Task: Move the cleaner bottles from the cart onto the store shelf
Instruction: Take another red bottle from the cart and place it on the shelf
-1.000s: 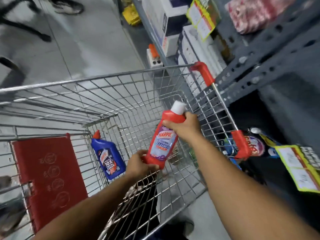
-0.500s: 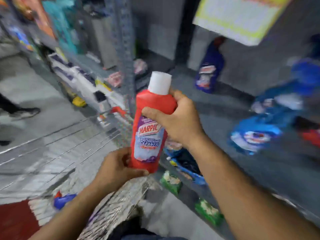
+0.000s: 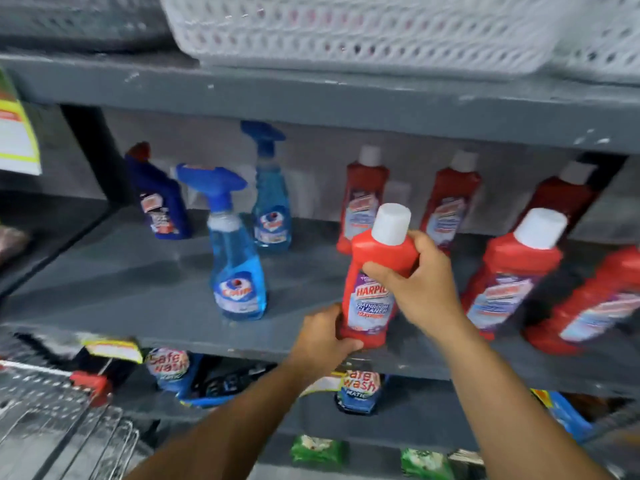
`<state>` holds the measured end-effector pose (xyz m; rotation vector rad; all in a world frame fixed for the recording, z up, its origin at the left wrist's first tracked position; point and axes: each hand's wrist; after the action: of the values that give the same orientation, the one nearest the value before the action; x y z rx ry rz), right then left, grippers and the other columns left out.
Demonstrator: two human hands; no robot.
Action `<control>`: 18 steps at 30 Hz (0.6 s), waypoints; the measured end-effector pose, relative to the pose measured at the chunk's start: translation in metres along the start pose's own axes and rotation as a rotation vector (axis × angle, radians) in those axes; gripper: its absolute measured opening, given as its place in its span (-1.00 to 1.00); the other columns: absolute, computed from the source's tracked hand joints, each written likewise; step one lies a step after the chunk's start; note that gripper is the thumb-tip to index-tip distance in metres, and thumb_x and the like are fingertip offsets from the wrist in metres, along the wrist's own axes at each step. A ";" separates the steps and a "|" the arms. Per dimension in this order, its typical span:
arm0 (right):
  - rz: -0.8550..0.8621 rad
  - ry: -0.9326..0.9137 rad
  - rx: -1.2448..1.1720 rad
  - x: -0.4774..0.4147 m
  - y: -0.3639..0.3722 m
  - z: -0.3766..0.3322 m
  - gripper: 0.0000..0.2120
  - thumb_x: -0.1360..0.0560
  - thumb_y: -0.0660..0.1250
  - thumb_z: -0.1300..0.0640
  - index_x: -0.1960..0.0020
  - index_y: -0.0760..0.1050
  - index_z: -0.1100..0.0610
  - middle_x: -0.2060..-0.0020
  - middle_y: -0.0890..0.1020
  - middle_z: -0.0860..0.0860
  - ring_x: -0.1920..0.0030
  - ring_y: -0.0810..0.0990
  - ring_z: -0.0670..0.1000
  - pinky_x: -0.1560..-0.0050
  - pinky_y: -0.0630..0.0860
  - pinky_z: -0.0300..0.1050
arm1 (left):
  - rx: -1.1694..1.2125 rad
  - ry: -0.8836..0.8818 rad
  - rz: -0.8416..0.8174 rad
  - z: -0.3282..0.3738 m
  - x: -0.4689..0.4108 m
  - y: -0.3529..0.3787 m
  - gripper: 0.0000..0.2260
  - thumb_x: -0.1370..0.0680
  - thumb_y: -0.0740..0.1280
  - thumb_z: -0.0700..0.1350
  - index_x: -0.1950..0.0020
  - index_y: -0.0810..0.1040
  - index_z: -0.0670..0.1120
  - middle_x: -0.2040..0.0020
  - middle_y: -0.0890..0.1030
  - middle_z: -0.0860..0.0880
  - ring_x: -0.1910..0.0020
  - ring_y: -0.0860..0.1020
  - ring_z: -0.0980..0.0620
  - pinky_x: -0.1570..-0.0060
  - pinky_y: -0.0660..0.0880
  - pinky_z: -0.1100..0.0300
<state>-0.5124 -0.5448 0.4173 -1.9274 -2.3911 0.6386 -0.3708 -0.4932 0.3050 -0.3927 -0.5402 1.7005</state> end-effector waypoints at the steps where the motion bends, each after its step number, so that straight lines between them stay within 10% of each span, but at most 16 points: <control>1: 0.004 0.005 0.016 -0.004 -0.009 0.006 -0.45 -0.27 0.57 0.16 -0.21 0.47 0.00 -0.02 0.66 -0.07 0.04 0.66 -0.14 -0.05 0.63 0.02 | -0.021 0.004 -0.009 0.008 -0.008 0.009 -0.51 -0.25 0.52 -0.07 -0.16 0.55 -0.01 -0.10 0.69 -0.02 -0.07 0.64 0.04 -0.16 0.55 0.07; 10: 0.039 -0.030 0.080 -0.012 -0.043 0.022 -0.35 -0.30 0.56 0.13 -0.31 0.37 -0.01 -0.10 0.59 -0.09 -0.06 0.60 -0.19 -0.11 0.59 -0.04 | -0.064 0.048 -0.100 0.028 -0.023 0.032 -0.47 -0.37 0.50 -0.08 -0.31 0.44 -0.02 -0.24 0.61 -0.03 -0.20 0.57 -0.01 -0.28 0.47 0.11; 15: 0.308 -0.333 0.169 0.013 -0.031 0.008 -0.32 -0.40 0.46 -0.03 -0.40 0.33 0.22 -0.30 0.50 0.14 -0.32 0.46 0.05 -0.37 0.37 0.07 | -0.126 0.101 0.147 -0.006 0.034 -0.031 -0.51 -0.42 0.43 0.01 -0.32 0.48 -0.05 -0.26 0.60 -0.03 -0.25 0.53 0.05 -0.26 0.36 0.31; 18: -0.140 -0.257 0.065 0.009 0.001 -0.009 -0.66 -0.47 0.44 0.00 -0.23 0.52 -0.04 -0.05 0.64 -0.14 -0.07 0.61 -0.15 -0.10 0.56 0.01 | -0.142 0.062 0.420 -0.062 0.093 -0.107 -0.61 -0.41 0.35 0.07 -0.19 0.57 -0.07 -0.13 0.68 -0.07 -0.11 0.59 0.07 -0.16 0.41 0.33</control>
<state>-0.5113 -0.5337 0.4230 -1.7281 -2.5838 0.9955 -0.2677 -0.3779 0.3162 -0.6970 -0.5614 2.0486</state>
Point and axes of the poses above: each hand's wrist, its own x-axis away from the middle knuckle, its own y-axis out of the palm, z = x × y
